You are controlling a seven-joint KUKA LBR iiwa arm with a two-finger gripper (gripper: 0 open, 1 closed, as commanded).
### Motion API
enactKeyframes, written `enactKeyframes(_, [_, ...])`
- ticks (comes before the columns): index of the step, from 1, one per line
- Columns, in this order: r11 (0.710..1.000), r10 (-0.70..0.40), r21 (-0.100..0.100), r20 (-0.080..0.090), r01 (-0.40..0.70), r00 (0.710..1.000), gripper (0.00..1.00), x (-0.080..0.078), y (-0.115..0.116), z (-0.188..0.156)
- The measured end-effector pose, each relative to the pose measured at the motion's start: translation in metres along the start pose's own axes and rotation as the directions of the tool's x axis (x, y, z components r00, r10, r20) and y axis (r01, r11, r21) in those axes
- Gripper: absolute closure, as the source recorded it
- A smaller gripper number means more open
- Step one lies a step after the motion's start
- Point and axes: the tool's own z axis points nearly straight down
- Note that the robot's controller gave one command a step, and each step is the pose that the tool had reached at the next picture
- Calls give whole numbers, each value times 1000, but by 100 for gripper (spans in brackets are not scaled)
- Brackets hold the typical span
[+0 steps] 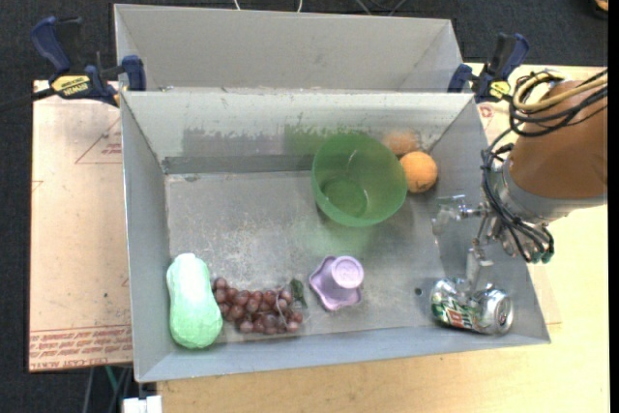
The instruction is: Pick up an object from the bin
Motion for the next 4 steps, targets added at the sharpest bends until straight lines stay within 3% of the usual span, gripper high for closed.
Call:
enactKeyframes(1, [987,-158,-14,28,158,987,0,22,3,18])
enactKeyframes(2, [997,72,-10,5,-72,997,0,35,-1,70])
enactKeyframes(3, [969,-245,-26,30,246,969,100,40,3,71])
enactKeyframes(4, [969,-245,-26,30,246,969,100,40,3,71])
